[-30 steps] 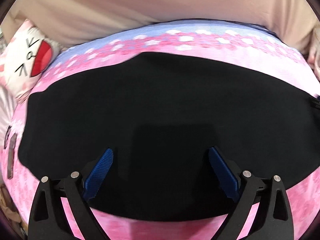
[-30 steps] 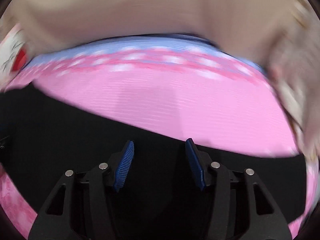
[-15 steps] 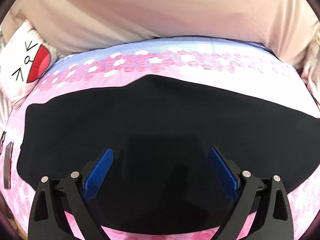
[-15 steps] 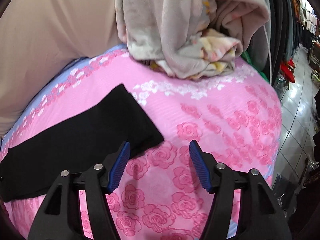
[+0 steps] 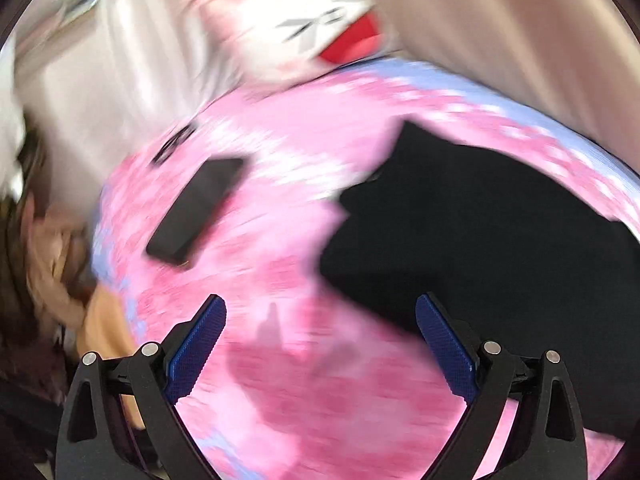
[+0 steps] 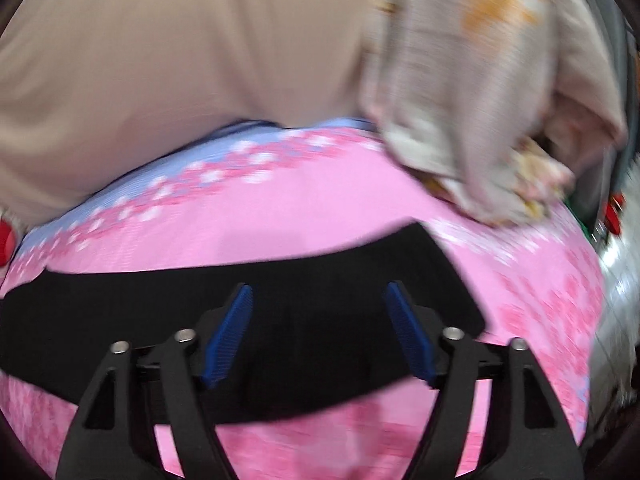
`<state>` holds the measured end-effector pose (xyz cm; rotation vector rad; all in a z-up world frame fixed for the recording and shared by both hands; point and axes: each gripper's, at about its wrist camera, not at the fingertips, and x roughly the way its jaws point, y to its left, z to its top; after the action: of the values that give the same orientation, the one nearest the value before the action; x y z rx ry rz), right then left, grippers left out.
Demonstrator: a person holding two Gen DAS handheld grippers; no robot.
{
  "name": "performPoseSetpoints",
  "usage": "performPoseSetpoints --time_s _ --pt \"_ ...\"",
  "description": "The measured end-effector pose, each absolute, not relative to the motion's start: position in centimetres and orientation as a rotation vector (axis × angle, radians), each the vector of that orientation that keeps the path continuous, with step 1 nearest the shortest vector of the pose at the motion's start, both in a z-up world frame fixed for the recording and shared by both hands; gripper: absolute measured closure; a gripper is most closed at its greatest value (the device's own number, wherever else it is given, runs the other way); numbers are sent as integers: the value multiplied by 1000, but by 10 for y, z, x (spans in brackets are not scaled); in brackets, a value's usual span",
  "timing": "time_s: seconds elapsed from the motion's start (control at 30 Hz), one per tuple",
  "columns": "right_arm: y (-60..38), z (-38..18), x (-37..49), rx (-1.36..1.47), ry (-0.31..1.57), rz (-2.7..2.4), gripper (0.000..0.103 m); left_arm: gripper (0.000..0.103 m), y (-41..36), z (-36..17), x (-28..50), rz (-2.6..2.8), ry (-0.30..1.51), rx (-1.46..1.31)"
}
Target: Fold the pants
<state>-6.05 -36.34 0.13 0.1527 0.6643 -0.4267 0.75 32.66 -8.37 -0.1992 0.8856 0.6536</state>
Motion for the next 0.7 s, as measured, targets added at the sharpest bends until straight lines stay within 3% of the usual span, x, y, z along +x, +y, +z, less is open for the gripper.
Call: performPoseSetpoints --time_s 0.13,0.17,0.2,0.23,0.3,0.37,0.5,0.6,0.7 --pt "-312 5 -26 79 667 -332 29 11 363 -104 13 513 918 -396" --pt "-299 5 -19 65 671 -310 29 16 365 -108 19 479 925 -421" --pt "-286 4 -13 49 676 -293 29 34 367 -112 27 419 919 -445" --pt "-278 4 -10 36 679 -285 29 42 367 -114 33 391 915 -453" --pt "-259 3 -6 1 686 -278 29 82 369 -111 53 365 884 -399" --pt "-246 1 -3 -20 696 -277 29 94 371 -98 65 346 855 -366" --pt "-230 4 -1 -40 697 -289 29 89 365 -43 69 284 688 -245" --pt "-220 -1 7 -38 707 -277 28 90 376 -75 88 485 790 -97" --pt "-201 -7 20 -43 737 -227 28 85 394 -106 78 446 876 -214"
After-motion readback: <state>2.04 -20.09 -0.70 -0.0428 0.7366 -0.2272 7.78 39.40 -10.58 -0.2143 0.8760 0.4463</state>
